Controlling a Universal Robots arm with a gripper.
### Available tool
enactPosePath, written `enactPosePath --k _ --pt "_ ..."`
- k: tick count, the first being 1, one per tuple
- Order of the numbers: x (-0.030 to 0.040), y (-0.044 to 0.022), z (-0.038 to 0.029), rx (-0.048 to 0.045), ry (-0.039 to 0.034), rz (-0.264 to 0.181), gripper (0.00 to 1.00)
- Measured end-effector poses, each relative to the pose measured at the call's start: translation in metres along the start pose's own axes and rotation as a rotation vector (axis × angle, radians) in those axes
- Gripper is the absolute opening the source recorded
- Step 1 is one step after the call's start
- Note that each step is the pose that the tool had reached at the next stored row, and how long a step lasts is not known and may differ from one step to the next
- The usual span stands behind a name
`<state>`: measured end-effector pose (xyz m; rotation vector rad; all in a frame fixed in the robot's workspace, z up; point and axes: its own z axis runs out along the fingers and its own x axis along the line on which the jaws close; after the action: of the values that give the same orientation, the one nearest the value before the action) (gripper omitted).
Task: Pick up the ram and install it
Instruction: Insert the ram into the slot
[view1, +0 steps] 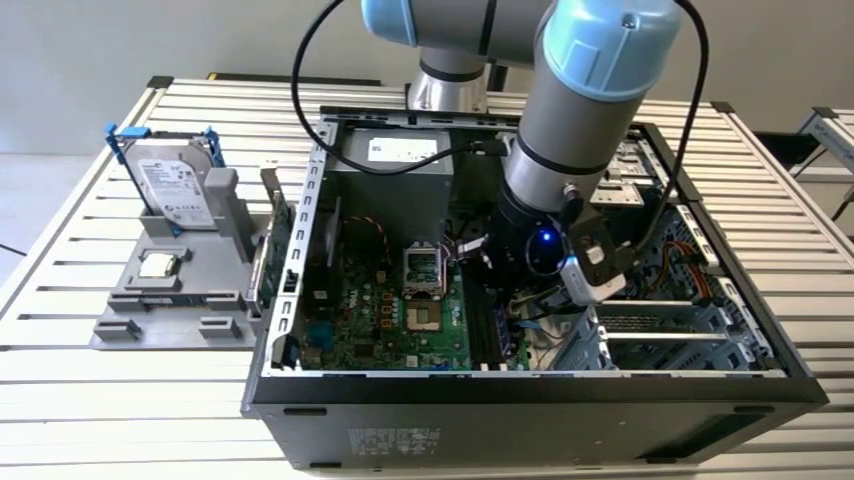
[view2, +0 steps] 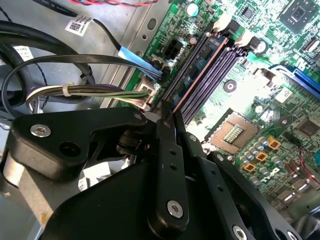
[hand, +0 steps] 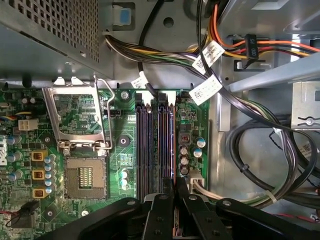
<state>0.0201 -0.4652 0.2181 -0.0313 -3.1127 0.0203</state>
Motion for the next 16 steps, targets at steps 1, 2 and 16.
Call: enactPosePath --k 1,2,16 --pt "0.0 0.0002 0.0003 0.0002 0.0001 0.0 0.0" --pt "0.0 0.0004 0.0005 0.0003 0.0001 0.0 0.0" --pt "0.0 0.0009 0.001 -0.0002 0.0 0.0 0.0"
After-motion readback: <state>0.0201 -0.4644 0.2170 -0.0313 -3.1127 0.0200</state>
